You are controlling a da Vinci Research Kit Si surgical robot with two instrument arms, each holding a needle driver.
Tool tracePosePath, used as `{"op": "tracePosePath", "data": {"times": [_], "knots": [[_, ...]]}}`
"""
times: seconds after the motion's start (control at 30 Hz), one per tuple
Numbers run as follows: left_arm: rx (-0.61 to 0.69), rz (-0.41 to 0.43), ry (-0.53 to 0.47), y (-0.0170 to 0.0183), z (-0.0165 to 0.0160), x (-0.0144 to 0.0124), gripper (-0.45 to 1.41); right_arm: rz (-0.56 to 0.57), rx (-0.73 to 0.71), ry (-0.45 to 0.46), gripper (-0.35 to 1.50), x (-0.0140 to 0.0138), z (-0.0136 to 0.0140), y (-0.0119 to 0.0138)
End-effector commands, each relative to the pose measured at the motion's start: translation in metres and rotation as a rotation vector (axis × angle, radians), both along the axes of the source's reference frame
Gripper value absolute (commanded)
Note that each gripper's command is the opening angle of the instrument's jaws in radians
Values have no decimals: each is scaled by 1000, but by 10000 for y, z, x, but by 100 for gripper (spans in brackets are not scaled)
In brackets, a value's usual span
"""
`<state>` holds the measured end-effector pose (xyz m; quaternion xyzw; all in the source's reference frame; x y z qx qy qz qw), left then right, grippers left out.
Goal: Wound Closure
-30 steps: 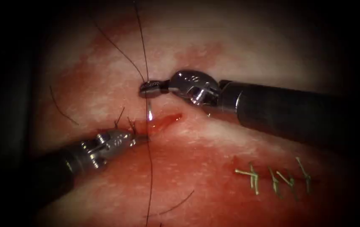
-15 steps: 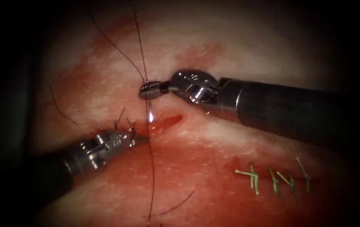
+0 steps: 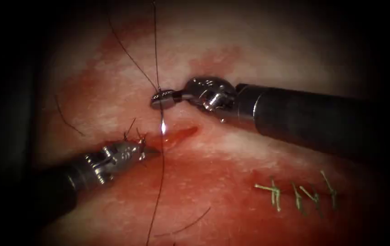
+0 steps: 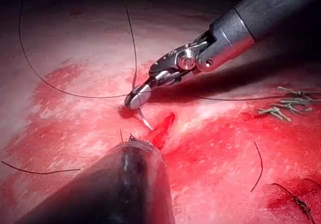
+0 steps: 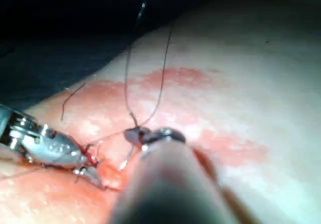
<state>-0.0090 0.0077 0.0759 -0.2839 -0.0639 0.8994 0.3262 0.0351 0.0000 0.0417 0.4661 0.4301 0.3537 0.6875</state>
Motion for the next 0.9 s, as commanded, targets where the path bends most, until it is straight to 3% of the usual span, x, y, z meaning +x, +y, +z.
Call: {"op": "tracePosePath", "data": {"times": [0.03, 0.33, 0.9], "knots": [[-1, 0, -1, 3, 5, -5, -42, 2, 22, 18, -35, 9, 4, 2], [1, -1, 0, 3, 3, -5, -42, 4, 160, 47, -35, 10, 5, -8], [0, 4, 0, 5, 1, -4, -42, -45, 286, 65, -35, 13, -10, -27]]}}
